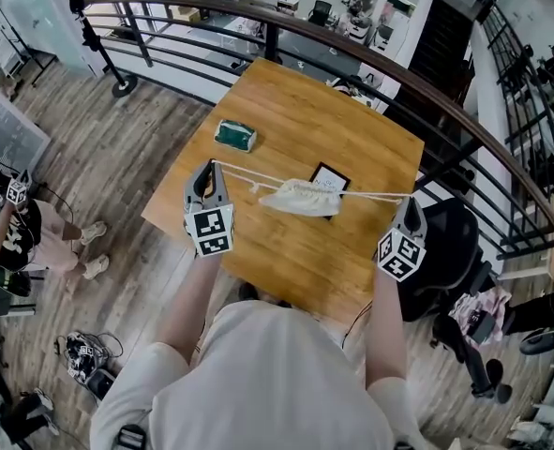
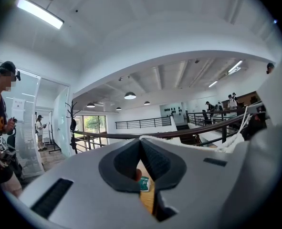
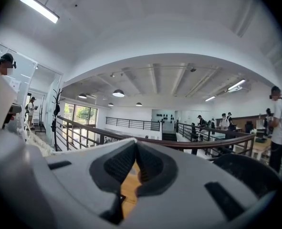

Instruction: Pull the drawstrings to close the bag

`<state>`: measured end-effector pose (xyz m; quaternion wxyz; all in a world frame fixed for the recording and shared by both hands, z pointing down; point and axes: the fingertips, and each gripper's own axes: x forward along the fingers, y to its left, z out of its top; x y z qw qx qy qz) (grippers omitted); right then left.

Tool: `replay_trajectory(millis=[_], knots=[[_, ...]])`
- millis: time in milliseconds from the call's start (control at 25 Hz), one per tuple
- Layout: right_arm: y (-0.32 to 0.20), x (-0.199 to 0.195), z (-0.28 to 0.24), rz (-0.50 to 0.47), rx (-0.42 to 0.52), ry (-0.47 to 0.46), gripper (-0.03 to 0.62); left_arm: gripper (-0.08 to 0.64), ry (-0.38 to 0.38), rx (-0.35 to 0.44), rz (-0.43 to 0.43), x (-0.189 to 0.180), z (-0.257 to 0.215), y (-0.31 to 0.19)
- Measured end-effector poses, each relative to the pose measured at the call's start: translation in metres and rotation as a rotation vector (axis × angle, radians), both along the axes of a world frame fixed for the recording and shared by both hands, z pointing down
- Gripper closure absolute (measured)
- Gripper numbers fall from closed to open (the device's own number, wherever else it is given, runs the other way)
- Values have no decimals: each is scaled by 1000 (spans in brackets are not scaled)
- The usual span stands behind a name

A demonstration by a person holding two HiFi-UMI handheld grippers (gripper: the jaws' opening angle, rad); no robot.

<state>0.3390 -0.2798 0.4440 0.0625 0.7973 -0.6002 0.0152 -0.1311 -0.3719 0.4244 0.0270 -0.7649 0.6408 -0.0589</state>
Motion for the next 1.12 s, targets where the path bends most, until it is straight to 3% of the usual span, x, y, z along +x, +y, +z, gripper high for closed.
replay_trajectory(millis=[400,1120], knots=[[1,-30,-19,-109,34,36,584,566,7,19,55,24,-13,2],[2,-53,-12,-234,-7,34,584,566,9,10,205,80,-9,25]])
